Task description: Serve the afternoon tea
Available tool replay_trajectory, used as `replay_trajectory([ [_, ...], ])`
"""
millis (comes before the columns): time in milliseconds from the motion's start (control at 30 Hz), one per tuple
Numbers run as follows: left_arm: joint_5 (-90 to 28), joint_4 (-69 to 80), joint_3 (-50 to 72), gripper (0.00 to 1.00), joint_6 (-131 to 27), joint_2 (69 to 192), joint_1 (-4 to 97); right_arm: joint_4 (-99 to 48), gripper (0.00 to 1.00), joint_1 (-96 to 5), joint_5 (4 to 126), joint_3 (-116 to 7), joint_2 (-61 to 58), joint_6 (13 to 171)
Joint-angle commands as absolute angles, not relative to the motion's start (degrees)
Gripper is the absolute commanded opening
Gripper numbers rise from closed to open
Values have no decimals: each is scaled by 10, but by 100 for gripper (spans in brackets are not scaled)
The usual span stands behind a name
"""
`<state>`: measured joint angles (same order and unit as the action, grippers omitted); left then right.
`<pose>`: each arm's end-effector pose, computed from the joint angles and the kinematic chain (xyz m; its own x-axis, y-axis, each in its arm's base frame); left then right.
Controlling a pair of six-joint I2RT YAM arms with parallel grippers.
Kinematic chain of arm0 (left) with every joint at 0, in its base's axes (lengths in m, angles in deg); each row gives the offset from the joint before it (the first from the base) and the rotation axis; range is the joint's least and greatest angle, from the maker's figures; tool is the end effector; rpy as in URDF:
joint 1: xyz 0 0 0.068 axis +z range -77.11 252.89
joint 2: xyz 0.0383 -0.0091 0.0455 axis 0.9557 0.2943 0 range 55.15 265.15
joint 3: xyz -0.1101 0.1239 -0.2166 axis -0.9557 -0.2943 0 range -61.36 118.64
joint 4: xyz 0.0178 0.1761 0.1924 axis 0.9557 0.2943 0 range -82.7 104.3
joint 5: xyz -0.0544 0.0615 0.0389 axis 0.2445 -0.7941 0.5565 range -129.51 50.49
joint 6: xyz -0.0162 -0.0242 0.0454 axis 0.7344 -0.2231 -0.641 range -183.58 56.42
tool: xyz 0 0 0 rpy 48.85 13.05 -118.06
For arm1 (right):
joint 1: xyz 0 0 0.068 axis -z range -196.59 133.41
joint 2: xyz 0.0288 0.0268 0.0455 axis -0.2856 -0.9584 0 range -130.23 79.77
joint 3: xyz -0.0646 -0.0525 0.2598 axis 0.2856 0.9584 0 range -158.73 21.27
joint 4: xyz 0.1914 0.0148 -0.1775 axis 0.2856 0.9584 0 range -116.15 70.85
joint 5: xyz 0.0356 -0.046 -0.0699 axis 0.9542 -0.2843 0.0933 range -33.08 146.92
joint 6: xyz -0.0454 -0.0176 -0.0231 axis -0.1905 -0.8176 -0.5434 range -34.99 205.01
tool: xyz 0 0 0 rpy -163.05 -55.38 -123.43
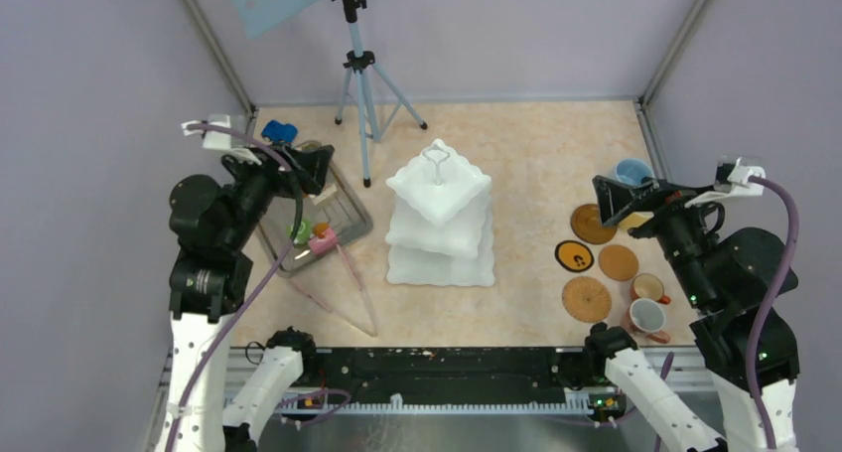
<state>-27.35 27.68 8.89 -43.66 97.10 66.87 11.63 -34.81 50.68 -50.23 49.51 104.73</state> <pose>0.1172 -0.0197 0.4739 0.0233 -0.3374 -0.9411 0.3380 0.8885 -0.3102 0.0446 0.0107 0.4598 -0.0160 0.3479 -0.9374 -0.2147 0.9144 0.3430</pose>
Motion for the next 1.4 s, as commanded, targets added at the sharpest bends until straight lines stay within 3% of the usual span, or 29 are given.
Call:
replay_trajectory([
  [0, -174, 308, 38, 99, -413, 1001, 672, 111, 99, -353, 499, -485, 489, 1054],
  [100, -187, 336, -6, 99, -419, 995, 665, 111, 99, -353, 510, -480, 480, 1049],
  [300, -318, 442, -69, 99, -409, 968, 609, 84, 99, -353, 524, -442, 481, 1061],
  [567, -587, 517, -190, 99, -161, 928, 378, 66, 99, -353, 535, -420, 477, 1083],
  [767, -711, 576, -221, 99, 38, 998, 244, 87, 99, -353, 525, -423, 467, 1086],
  [1000, -715, 566, -250, 98, 149, 1134, 230, 87, 99, -353, 520, -411, 467, 1087],
  [1367, -726, 418, -301, 68, 107, 1169, 258, 96, 99, -353, 518, -412, 477, 1076],
])
